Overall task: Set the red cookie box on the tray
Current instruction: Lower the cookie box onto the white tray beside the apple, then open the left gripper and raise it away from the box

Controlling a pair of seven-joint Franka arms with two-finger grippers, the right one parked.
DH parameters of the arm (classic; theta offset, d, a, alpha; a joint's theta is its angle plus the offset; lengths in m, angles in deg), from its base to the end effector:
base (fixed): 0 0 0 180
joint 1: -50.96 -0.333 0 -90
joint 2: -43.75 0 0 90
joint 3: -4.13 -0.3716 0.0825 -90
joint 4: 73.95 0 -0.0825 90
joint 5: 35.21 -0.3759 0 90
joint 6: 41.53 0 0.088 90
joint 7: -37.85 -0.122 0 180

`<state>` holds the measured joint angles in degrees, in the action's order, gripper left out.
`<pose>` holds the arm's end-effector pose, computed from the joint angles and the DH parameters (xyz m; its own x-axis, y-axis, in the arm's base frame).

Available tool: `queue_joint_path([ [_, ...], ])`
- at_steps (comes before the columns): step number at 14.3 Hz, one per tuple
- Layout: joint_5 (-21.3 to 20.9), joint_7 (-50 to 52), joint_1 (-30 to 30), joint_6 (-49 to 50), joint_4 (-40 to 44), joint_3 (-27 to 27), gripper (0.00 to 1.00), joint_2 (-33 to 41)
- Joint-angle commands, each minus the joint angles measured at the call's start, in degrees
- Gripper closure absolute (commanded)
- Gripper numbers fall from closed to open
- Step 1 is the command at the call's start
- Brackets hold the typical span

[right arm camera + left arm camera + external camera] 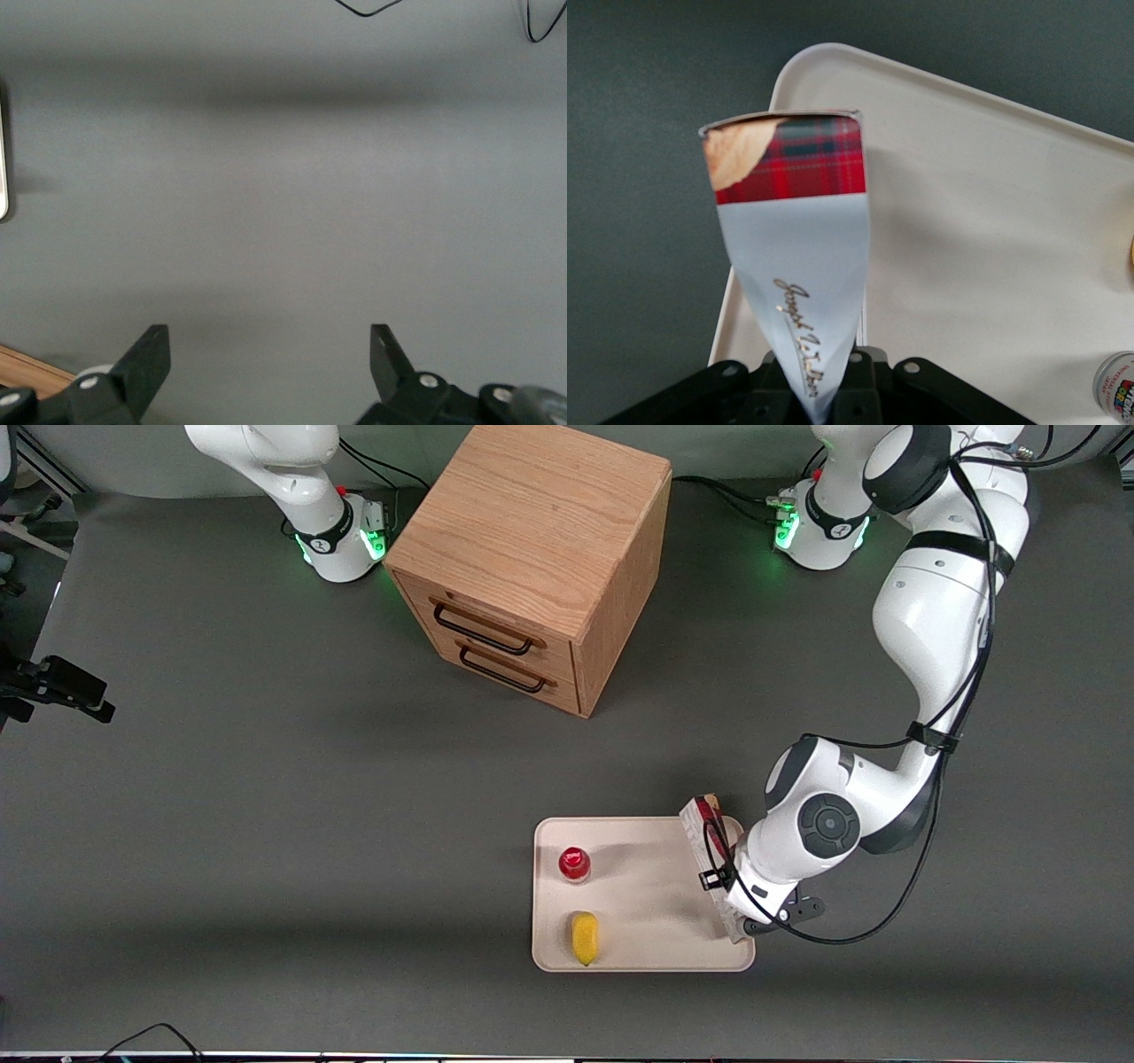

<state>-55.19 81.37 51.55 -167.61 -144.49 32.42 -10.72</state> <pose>0.7604 -0.2586 0.2638 0.9625 0.2701 0.0250 0.2633 -0.9525 0.1529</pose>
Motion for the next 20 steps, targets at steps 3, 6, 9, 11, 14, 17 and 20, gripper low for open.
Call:
queue_joint_path([
  [3,-2.3,-1.8,0.7,-2.2,2.5,-0.6,0.86,-2.7],
  [6,-2.3,-2.0,0.6,-2.1,2.4,-0.7,0.0,-2.4],
  [9,-1.9,-2.0,-0.1,1.7,2.5,-0.3,0.0,-0.2],
  [11,-1.7,-2.2,-0.3,5.6,2.5,-0.2,0.0,2.4],
  [14,0.3,-3.4,-1.1,13.6,2.6,-0.3,0.0,8.0],
  [17,5.5,-14.0,-2.3,23.3,2.5,-3.4,0.0,15.8],
  [20,15.2,-28.3,-1.8,32.0,1.9,-14.0,0.0,24.1],
])
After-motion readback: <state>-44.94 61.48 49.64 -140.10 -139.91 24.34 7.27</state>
